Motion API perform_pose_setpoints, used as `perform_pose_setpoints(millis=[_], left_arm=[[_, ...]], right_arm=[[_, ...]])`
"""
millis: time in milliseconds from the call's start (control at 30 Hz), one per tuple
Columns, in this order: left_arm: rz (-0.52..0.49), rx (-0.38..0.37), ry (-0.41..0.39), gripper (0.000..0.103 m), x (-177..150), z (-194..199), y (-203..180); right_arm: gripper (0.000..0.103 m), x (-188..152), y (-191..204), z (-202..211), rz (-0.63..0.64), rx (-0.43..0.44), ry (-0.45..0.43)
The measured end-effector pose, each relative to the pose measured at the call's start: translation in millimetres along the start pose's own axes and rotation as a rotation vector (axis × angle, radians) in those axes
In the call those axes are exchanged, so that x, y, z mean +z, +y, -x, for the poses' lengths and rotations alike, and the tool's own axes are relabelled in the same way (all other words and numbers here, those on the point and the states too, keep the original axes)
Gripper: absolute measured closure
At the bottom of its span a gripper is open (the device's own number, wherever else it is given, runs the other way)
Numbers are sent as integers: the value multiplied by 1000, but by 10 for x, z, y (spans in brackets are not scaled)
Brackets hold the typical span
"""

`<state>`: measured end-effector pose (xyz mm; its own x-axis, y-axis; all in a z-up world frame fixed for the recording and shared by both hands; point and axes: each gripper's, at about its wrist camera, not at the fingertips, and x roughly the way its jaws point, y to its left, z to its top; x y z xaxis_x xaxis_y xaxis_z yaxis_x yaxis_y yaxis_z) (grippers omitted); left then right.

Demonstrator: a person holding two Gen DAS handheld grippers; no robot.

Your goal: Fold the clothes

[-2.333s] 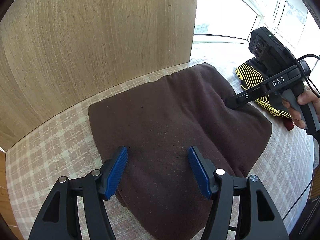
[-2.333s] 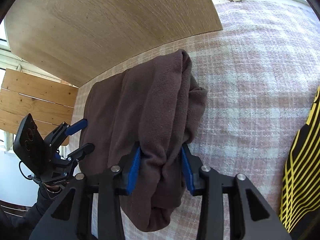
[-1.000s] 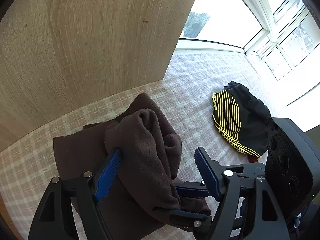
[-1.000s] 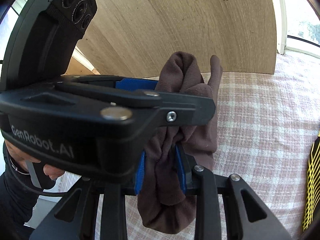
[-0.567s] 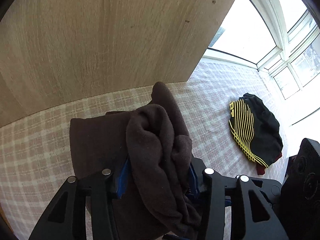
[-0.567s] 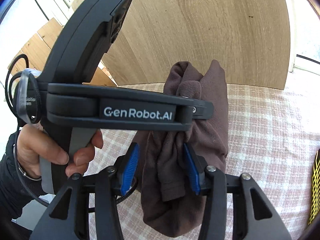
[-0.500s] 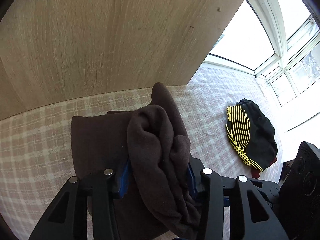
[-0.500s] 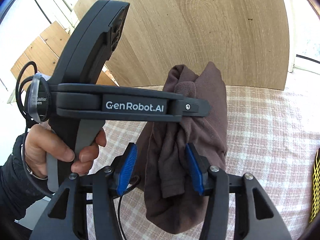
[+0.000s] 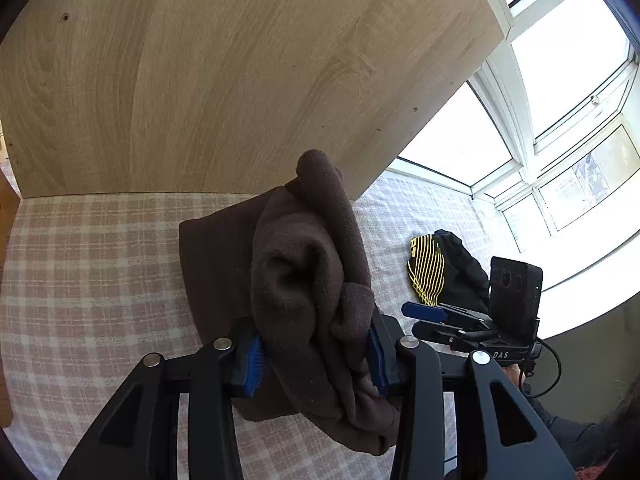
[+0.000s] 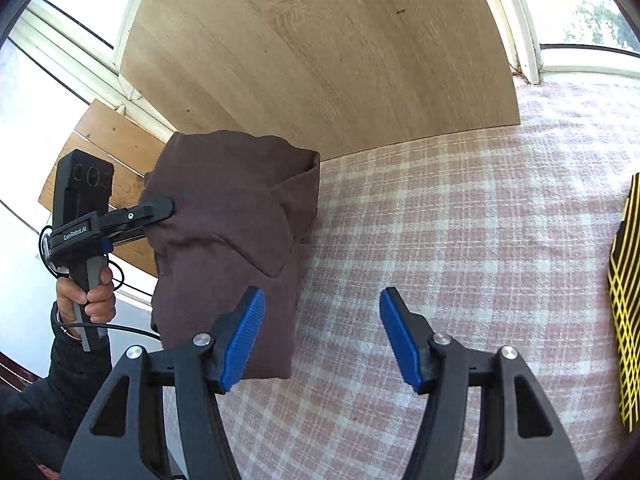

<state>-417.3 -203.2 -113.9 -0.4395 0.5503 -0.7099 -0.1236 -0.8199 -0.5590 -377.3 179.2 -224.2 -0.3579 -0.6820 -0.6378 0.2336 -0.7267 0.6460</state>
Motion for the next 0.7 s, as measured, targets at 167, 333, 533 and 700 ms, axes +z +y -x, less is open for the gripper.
perform_pose_setpoints(millis=[167,333,533,700], left_arm=[[41,-22,-33,64,-47,274,143],[49,-39,-61,64,-36,333,78],[-4,-131,-21,65,139,234,-288],[-99,-192,41,65,214,74,-760]], right_arm=[[44,90,244,-494,-74,197,66],[48,-29,606,-673,-77,298,99],[48,-128,545,-546,-122,380,51],[50,-232,561,-203,-127,369,-31]])
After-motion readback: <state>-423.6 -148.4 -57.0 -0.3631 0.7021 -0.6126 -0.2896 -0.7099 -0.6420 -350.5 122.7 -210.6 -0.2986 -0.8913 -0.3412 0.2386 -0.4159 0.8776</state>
